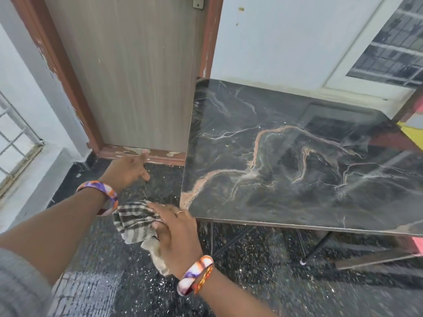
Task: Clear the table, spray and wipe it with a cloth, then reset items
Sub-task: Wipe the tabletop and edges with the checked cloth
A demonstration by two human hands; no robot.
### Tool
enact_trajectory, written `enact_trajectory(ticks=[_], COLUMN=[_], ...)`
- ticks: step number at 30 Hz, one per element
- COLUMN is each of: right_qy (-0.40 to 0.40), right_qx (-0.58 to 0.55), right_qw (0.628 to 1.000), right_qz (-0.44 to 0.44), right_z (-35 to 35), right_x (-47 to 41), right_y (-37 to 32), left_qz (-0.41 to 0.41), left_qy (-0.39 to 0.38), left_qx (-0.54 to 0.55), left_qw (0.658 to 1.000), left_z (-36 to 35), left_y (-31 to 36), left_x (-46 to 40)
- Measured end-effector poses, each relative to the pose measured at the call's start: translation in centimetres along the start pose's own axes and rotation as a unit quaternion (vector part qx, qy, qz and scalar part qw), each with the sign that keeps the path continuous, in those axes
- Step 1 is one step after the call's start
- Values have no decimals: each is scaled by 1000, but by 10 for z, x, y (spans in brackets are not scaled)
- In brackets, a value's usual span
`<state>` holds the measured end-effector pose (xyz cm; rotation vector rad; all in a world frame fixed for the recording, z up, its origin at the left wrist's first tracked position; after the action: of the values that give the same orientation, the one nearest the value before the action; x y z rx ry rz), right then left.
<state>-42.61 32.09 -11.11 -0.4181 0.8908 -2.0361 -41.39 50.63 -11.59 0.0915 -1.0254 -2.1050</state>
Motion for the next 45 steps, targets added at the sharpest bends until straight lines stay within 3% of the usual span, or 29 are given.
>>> enact_trajectory(ticks=[4, 7, 10, 14, 18, 21, 25, 30, 33, 36, 38, 41, 43, 45], right_qy=[81, 212, 367, 519, 543, 505, 400, 278, 191, 130, 99, 156, 265, 373], right_qx=[-50, -78, -67, -18, 55, 100, 169, 237, 243, 152, -18, -214, -228, -163], right_qw=[995, 973, 917, 810, 735, 708, 725, 827, 891, 965, 993, 964, 937, 912], right_qz=[-19, -50, -142, -273, -403, -483, -535, -427, -333, -171, -60, -24, -17, -54], right_z=[57, 130, 209, 301, 374, 409, 422, 403, 344, 266, 238, 268, 321, 380], right_x=[1, 0, 4, 14, 12, -6, -57, -183, -254, -290, -297, -293, -281, -266], right_y=[21, 62, 128, 218, 292, 360, 413, 374, 330, 266, 231, 232, 256, 297], left_qz=[-35, -49, -96, -190, -225, -220, -195, -138, -87, -52, -37, -39, -54, -81], left_qy=[66, 51, 33, 31, 5, -13, -5, 56, 123, 177, 198, 192, 165, 127], left_qx=[-24, -55, -65, -96, -98, -81, -84, -87, -78, -83, -76, -82, -80, -81], left_qw=[997, 996, 993, 977, 970, 972, 977, 985, 985, 979, 977, 977, 982, 985], left_z=[14, -3, -30, -69, -115, -146, -166, -146, -119, -93, -82, -84, -98, -116], left_y=[31, 65, 116, 192, 245, 273, 289, 274, 257, 238, 232, 237, 246, 255], left_x=[-10, -22, -41, -67, -97, -131, -174, -208, -221, -228, -230, -235, -240, -243])
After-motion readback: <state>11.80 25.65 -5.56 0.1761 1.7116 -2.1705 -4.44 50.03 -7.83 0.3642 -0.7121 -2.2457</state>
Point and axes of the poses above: each hand's wrist, its own x-axis away from the middle knuckle, its own z-axis out of the back of the hand, y = z × x, the point moved 9 cm from there along -x, towards the middle knuckle, and after that the axes turned 1 degree about y, right-handed, at the moved point
